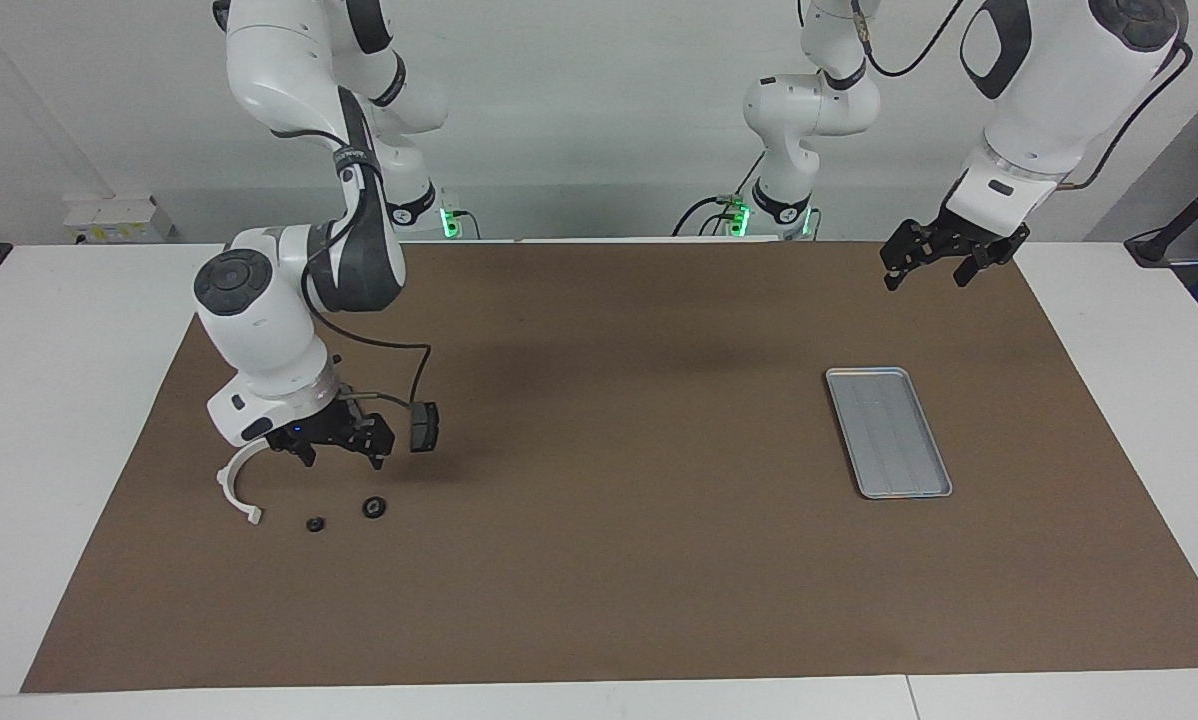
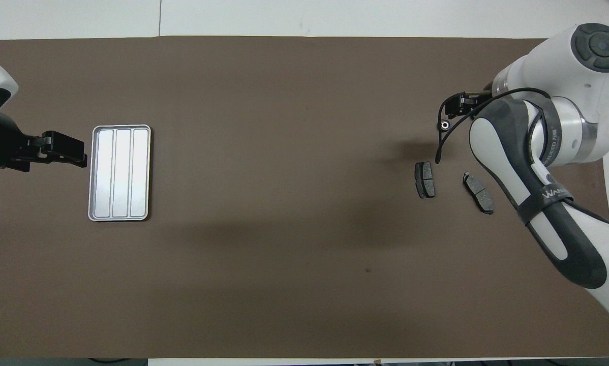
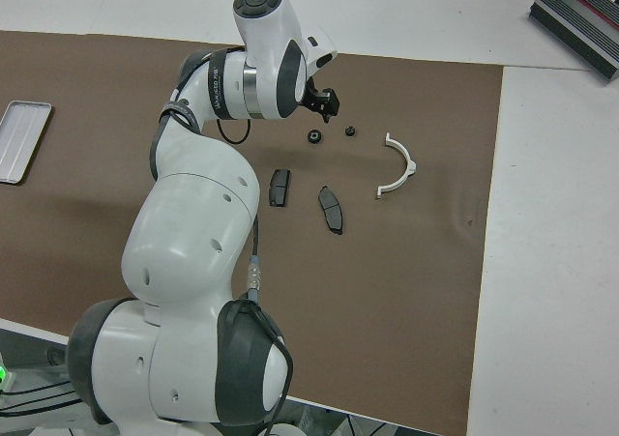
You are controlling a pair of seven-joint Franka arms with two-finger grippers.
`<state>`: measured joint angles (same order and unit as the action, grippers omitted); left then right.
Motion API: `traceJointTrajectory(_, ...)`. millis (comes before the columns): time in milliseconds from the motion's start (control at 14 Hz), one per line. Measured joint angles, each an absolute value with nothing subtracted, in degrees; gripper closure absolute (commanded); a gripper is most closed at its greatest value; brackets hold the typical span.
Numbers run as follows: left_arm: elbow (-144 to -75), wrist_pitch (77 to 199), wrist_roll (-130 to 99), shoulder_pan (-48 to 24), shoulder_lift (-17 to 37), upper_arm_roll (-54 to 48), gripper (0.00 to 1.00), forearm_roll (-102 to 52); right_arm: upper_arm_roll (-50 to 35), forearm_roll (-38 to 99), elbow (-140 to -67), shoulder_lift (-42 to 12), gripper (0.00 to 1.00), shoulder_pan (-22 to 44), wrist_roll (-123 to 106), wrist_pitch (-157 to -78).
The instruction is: Place bearing gear from tray to pile
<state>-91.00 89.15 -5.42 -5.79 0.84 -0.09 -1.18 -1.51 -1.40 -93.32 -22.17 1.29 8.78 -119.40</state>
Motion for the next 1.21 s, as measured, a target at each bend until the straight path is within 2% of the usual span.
traceJointTrajectory(142,-91.0,89.15,-5.42,-5.79,0.84,-0.09,0.0,-1.18,-1.49,-1.4,-93.25,-21.61,0.0,0.65,8.78,-118.85)
traceJointTrajectory(356,-91.0,89.15,-5.42,-5.79,0.84,-0.09,0.0,-1.18,-1.57,-1.4,-92.7,-17.53,0.0,0.5,8.77,-111.53)
traceJointTrajectory(783,-91.0,89.15,-5.42,-5.79,0.84,-0.09,0.0,-1.18,-2.13,-1.35,-91.89,1.62,0.0,1.2,8.77,-87.53)
traceJointTrajectory(926,-91.0,89.15,-5.42,-5.79,0.84,-0.09,0.0,-1.18,-2.38,-0.84,-92.14,5.82,0.0,1.26,8.77,-82.18)
traceJointTrajectory(1211,-91.0,89.15,-5.42,-5.79,0.83,-0.09,0.0,-1.18,-2.51,-0.56,-93.15,6.85,0.0,1.97,8.77,-80.23)
